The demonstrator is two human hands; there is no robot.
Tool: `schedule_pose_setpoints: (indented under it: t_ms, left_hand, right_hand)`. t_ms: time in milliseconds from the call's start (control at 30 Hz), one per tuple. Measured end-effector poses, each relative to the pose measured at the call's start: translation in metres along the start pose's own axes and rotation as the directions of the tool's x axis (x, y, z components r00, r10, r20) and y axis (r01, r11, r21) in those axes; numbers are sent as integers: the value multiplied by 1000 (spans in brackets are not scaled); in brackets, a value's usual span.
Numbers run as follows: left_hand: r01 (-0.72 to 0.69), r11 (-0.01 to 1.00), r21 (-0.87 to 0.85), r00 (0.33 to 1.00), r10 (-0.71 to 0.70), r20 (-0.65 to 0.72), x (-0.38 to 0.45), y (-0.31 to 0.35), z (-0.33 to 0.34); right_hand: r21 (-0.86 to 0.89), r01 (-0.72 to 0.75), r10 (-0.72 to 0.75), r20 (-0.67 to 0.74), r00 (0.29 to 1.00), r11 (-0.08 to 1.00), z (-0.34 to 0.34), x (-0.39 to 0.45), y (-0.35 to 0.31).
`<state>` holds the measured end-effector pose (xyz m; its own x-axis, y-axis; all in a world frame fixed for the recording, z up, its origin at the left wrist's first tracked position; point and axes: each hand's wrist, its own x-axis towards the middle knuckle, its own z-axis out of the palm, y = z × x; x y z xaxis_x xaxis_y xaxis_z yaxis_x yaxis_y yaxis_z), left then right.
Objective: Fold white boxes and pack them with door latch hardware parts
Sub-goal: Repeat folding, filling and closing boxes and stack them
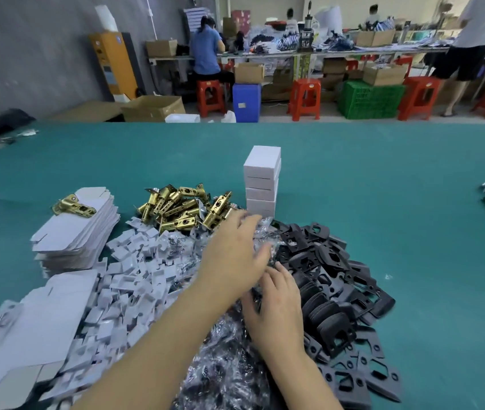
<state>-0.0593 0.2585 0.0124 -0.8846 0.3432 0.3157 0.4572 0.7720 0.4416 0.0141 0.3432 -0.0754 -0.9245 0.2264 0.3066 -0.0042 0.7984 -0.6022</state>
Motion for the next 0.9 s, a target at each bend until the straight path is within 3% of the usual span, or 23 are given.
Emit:
schedule_pose_setpoints:
  t_ms: [133, 267, 400, 533, 633, 900]
  left_hand:
    - [50, 967, 248, 999, -54, 8, -64, -43, -40]
    - [254, 878, 405, 967, -246, -73, -89, -95, -85]
    - [446, 685, 576, 863, -499, -75, -101, -146, -114]
    - [472, 598, 648, 782, -623, 5, -112, -174, -119]
    - [459, 572, 680, 776, -631, 7, -115, -181, -115]
    - [454, 638, 622, 801, -597, 28, -105, -191, -116]
  right_hand:
    - [-1, 8, -8, 7, 1000, 1000, -5, -2, -5]
    - [14, 15, -15, -2, 1000, 1000, -16, -9, -9]
    - [27, -10, 11, -28, 1000, 1000, -28, -18, -13]
    - [21, -21, 22, -10, 1000, 1000, -36, -31, -16]
    - [7, -37, 37, 3, 999, 999, -43, -38, -15]
    - [-13, -40, 41, 9, 999, 999, -63, -48, -11]
